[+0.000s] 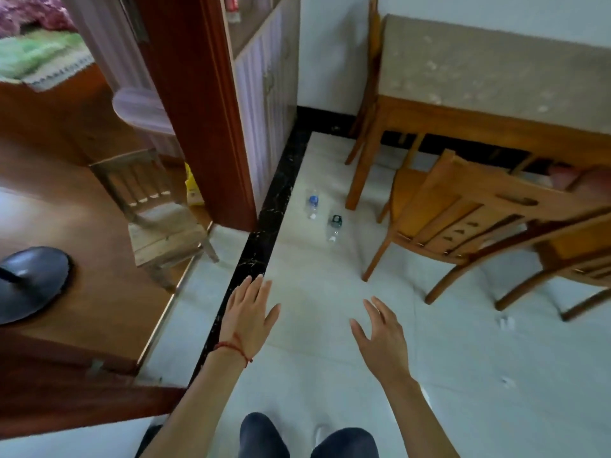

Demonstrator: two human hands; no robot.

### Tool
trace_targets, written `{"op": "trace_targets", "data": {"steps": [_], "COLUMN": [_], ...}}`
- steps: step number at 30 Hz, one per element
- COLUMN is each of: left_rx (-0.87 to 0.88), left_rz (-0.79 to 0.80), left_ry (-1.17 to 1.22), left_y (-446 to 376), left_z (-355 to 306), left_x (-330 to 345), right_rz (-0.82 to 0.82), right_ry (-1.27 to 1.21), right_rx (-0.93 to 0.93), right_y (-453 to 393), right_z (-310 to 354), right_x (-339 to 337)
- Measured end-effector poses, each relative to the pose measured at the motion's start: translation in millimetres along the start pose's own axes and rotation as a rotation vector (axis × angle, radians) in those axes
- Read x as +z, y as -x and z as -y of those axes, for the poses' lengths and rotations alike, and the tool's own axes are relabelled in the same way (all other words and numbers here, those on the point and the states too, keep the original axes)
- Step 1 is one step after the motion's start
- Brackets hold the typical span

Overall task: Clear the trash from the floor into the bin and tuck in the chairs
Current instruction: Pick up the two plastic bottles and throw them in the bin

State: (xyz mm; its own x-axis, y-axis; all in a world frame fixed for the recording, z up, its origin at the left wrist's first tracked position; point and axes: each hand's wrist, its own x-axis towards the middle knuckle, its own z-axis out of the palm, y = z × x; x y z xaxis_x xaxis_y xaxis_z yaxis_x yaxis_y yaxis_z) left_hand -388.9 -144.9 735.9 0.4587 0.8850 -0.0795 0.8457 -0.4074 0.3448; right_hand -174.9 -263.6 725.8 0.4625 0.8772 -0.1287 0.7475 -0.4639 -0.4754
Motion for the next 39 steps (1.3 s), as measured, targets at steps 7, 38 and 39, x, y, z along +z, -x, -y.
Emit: {"op": "trace_targets", "data": {"steps": [7, 38, 39], "left_rx": [0.094, 0.102, 0.114], "left_rz": [0.003, 0.028, 0.042], "left_ry": [-0.021, -0.032, -0.024], "left_y": [-47.8, -424.2, -442.3], "left_z": [1.6, -33.9, -31.2], "left_x": [-11.2, -14.6, -14.8], "right_rz": [-0.058, -0.022, -0.019], "right_ry": [-0.004, -0.002, -0.003], "right_rx": [0.044, 0.013, 0.034], "right_y": [-26.9, -411.0, -424.8], "right_z": [13.8, 11.3, 13.4], "right_x": [-4.9, -47.9, -46.7]}}
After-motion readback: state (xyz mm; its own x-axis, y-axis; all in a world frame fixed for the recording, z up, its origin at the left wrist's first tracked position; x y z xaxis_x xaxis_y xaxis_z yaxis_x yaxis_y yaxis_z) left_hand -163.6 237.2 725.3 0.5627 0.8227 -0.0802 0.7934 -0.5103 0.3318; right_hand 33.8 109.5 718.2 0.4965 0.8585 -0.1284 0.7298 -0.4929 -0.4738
